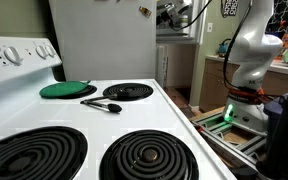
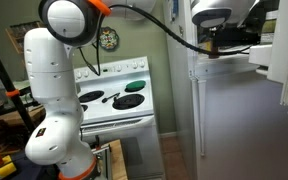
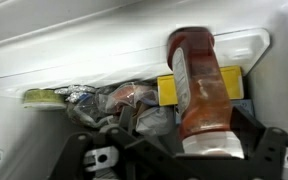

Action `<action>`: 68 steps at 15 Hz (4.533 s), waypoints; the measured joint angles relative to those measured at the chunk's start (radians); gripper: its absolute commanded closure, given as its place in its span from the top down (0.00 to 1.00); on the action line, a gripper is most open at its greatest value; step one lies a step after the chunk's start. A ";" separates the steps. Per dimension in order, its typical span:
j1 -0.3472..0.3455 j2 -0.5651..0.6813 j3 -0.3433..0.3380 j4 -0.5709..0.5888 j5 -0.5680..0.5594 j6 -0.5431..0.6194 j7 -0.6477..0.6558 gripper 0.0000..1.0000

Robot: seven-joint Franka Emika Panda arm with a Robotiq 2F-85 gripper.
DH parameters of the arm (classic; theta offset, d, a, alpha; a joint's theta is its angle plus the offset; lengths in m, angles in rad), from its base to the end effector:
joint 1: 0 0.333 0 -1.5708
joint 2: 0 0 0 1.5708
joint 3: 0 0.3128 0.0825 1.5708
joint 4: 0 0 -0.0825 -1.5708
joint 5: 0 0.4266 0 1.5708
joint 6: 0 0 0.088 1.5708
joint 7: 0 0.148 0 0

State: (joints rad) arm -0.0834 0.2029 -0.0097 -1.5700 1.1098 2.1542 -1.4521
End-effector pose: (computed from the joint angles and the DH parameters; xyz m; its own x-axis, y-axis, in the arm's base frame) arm 0.7266 0.0002 0.5540 0.3157 0.3573 0.8791 0.7854 -0.6182 -0.0308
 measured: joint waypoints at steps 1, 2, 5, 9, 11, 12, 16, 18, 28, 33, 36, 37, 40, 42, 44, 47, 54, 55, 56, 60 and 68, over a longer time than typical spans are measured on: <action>-0.007 -0.002 -0.005 0.001 -0.008 -0.018 0.000 1.00; -0.015 -0.005 -0.012 0.002 -0.015 -0.038 0.000 1.00; -0.038 -0.013 -0.034 0.002 -0.024 -0.100 0.000 1.00; -0.066 -0.034 -0.062 0.005 -0.049 -0.155 0.001 1.00; -0.069 -0.049 -0.072 0.003 -0.072 -0.161 0.016 1.00; -0.069 -0.059 -0.075 0.000 -0.090 -0.161 0.032 1.00; -0.068 -0.110 -0.079 -0.015 -0.209 -0.160 0.140 1.00; -0.069 -0.145 -0.084 -0.028 -0.282 -0.160 0.193 1.00; -0.079 -0.352 -0.180 -0.144 -0.380 -0.212 0.226 1.00; -0.080 -0.442 -0.236 -0.193 -0.380 -0.354 0.213 1.00; -0.082 -0.479 -0.264 -0.217 -0.381 -0.411 0.207 1.00; -0.082 -0.489 -0.272 -0.225 -0.381 -0.421 0.203 1.00; -0.082 -0.512 -0.283 -0.250 -0.381 -0.424 0.189 1.00; -0.082 -0.517 -0.283 -0.255 -0.381 -0.424 0.188 1.00; -0.082 -0.517 -0.283 -0.259 -0.381 -0.424 0.187 1.00; -0.082 -0.518 -0.283 -0.262 -0.381 -0.424 0.186 1.00; -0.096 -0.523 -0.356 -0.182 -0.405 -0.572 0.151 1.00; -0.100 -0.524 -0.371 -0.164 -0.414 -0.607 0.142 1.00; -0.103 -0.524 -0.384 -0.148 -0.426 -0.640 0.132 1.00; -0.111 -0.519 -0.416 -0.098 -0.466 -0.735 0.101 1.00; -0.156 -0.487 -0.438 -0.042 -0.492 -0.620 0.127 1.00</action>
State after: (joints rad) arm -0.2397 -0.2844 -0.4477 -1.6116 0.6175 1.5344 -1.3255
